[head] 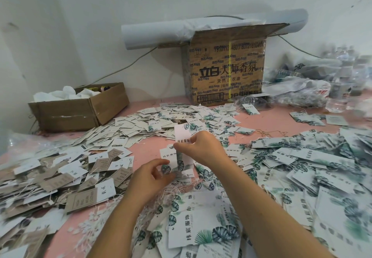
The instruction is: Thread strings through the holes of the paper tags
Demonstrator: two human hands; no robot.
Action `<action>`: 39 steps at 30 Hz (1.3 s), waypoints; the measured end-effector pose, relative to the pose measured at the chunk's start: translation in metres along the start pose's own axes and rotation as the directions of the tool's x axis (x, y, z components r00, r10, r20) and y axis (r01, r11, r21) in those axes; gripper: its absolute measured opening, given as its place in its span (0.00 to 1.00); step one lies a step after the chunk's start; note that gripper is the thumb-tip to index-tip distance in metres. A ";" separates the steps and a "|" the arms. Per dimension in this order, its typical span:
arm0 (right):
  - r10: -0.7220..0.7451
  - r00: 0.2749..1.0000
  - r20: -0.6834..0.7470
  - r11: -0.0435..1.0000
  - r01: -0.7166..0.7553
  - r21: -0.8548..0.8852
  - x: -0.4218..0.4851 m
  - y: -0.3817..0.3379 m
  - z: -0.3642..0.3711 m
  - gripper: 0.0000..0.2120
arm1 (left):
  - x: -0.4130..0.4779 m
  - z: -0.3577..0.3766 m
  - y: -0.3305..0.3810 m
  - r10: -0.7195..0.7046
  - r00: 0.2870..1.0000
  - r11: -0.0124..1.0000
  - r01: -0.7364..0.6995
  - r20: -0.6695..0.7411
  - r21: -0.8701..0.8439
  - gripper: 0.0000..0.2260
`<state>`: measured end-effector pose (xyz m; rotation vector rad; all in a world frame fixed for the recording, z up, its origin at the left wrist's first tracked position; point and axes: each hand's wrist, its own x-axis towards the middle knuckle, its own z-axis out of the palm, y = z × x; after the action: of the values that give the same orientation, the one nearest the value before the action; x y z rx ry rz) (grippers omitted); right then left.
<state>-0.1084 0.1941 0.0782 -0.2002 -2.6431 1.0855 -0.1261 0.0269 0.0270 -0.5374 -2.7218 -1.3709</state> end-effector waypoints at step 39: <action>0.237 0.964 0.119 0.844 -0.144 -0.516 0.010 0.046 0.008 0.14 | 0.003 -0.005 0.008 -0.152 0.975 0.755 0.008 -0.162 -0.656 0.03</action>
<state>-0.1193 0.2239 0.0422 -0.5027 -3.0790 0.4432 -0.1273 0.0284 0.0370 -0.2651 -2.0605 -2.2670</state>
